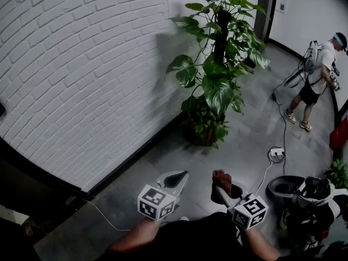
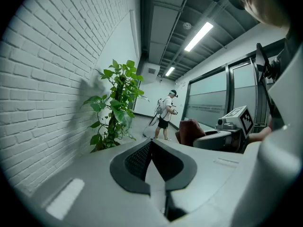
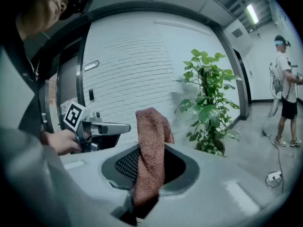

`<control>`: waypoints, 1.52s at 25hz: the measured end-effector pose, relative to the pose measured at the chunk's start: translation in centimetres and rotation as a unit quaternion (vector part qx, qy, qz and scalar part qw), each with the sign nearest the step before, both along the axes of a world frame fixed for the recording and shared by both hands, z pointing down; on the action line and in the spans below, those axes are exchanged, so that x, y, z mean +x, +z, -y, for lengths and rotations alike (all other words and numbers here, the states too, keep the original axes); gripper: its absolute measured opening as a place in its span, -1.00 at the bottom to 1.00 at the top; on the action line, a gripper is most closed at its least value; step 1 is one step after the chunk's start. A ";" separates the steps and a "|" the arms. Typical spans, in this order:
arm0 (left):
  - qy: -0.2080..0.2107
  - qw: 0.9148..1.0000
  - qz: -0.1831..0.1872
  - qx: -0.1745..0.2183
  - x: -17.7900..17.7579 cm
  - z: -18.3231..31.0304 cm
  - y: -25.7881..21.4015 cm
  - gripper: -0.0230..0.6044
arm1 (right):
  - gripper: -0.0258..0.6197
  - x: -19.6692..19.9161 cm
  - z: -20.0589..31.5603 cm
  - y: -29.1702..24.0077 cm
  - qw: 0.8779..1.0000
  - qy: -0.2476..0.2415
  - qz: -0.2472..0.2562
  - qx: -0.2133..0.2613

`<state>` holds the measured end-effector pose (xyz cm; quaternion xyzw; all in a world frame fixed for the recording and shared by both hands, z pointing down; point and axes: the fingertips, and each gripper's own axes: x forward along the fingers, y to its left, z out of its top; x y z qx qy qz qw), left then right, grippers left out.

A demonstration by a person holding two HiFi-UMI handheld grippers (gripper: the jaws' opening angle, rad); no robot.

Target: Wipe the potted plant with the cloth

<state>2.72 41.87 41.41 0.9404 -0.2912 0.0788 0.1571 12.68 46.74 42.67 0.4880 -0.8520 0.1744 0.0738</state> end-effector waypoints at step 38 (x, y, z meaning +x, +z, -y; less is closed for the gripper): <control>-0.090 0.994 0.056 -0.006 -9.2 20.2 1.2 -0.87 | -0.71 -9.0 23.2 -0.3 0.993 -0.110 -0.001 0.031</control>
